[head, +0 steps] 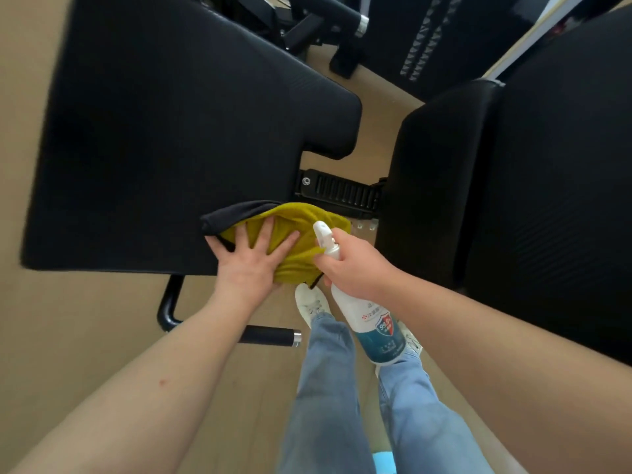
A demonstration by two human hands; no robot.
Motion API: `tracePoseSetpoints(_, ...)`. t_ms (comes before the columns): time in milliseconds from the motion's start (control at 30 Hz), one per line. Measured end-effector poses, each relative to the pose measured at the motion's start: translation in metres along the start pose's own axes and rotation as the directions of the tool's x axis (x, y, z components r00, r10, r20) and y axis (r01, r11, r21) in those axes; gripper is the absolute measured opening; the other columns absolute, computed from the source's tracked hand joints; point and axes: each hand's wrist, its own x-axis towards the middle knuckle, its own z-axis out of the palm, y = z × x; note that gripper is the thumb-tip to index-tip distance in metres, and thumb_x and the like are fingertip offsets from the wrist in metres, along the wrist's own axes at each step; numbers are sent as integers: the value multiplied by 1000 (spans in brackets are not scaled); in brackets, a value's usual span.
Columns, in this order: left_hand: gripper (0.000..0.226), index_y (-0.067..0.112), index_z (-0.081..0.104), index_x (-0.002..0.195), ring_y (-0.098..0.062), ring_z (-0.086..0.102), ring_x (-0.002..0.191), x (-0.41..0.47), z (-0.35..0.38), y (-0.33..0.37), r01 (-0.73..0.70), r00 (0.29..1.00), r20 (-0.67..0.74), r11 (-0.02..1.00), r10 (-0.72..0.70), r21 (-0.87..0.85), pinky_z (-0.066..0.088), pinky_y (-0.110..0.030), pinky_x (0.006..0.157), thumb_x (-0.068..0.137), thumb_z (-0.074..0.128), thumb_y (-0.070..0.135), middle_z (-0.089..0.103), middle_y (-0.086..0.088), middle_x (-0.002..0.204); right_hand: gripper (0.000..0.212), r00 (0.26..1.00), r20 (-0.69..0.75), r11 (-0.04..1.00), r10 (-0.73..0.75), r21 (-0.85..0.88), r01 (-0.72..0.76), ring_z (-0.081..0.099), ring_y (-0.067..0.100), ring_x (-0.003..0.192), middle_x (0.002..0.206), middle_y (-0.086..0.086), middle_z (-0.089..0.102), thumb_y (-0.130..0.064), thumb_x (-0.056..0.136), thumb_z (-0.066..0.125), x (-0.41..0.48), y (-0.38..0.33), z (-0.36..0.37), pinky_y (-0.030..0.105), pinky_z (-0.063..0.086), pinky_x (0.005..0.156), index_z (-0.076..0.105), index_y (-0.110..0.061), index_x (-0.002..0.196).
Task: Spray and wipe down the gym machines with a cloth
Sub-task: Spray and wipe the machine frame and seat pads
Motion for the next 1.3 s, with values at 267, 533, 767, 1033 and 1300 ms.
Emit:
tracePoseSetpoints(267,100,48,-33,149,-55,-3,147,-9,9,-19,31,998,-64,999,-29,26,7,-86,106,87,36,83,-29,-16,164,38,1000,-17,999,23,31,-23,70,18,82,98,1,69,-41,102,57,8,-10,13,40,61,74,50,-24,135)
tracePoseSetpoints(533,90,46,-26,154,-54,-17,147,22,5,36,-48,994,-99,998,44,-39,-1,-85,105,92,31,79,-37,-17,161,20,994,-103,997,23,78,-15,73,25,82,93,7,72,-40,102,57,16,-9,-3,45,62,74,56,-24,114)
tracePoseSetpoints(767,82,36,-19,157,-41,-17,154,43,-1,52,-265,944,-209,964,254,-28,-16,-75,111,100,32,64,-24,-8,169,7,984,-152,992,88,98,-74,69,17,77,90,1,69,-35,103,58,14,3,-13,29,55,62,55,-30,104)
tracePoseSetpoints(1033,82,33,-11,162,-44,-21,153,20,1,-15,-47,966,-256,999,40,-21,-12,-70,118,99,32,62,-23,-15,168,36,992,-106,996,72,-51,-78,67,11,79,95,-3,70,-41,103,58,22,-35,-4,28,47,61,51,-24,134)
tracePoseSetpoints(1300,84,12,-7,163,-45,-17,154,-13,-17,-115,325,914,-238,944,-328,-56,-8,-65,122,100,19,60,-20,-19,168,43,1000,-30,992,-3,-126,-1,69,9,79,98,-2,71,-42,103,58,28,-87,27,26,47,61,46,-28,143)
